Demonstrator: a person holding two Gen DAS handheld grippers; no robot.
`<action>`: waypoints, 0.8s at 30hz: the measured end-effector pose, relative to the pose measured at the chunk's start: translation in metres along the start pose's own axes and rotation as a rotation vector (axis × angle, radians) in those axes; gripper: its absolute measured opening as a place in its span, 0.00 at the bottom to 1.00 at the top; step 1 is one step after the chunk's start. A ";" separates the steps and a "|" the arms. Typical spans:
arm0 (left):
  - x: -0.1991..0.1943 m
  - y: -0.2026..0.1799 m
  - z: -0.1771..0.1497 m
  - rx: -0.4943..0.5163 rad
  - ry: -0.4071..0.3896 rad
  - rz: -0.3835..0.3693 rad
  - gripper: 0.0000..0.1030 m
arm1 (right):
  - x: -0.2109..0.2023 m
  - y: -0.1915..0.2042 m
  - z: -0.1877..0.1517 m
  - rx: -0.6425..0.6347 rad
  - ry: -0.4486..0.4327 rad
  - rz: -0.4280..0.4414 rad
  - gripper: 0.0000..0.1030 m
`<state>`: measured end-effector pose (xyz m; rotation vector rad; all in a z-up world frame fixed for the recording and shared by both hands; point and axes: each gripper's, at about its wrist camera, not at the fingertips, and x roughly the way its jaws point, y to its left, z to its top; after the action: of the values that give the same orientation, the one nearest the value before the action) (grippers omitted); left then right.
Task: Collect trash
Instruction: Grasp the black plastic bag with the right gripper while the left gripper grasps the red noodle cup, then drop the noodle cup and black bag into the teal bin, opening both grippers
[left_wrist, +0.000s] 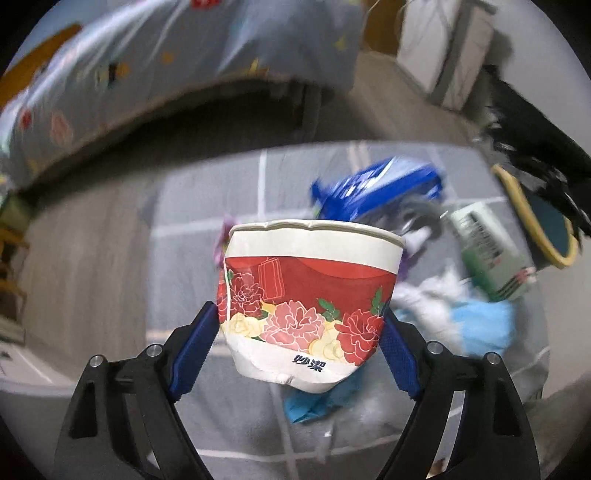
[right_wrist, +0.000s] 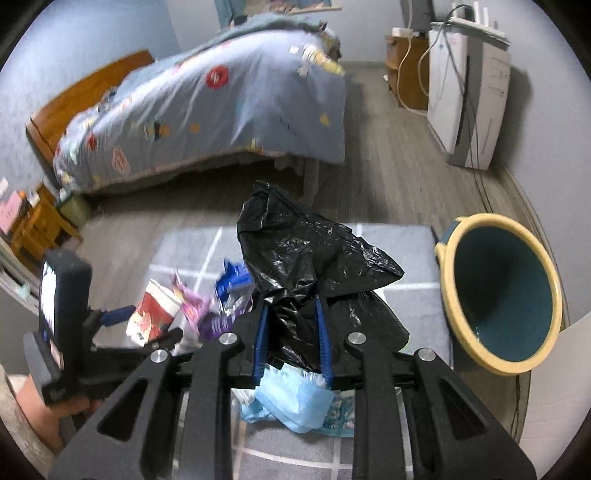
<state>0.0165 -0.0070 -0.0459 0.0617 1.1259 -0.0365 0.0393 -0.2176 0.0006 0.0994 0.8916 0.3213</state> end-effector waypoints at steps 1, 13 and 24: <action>-0.012 -0.005 0.004 0.014 -0.029 -0.007 0.80 | -0.006 -0.004 0.004 0.010 -0.017 0.006 0.21; -0.048 -0.106 0.058 0.205 -0.184 -0.131 0.81 | -0.027 -0.120 0.050 0.258 -0.156 -0.073 0.21; -0.014 -0.218 0.081 0.392 -0.136 -0.257 0.81 | 0.008 -0.240 0.042 0.513 -0.128 -0.150 0.21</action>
<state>0.0702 -0.2297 -0.0051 0.2597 0.9718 -0.4844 0.1330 -0.4403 -0.0312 0.5190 0.8326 -0.0601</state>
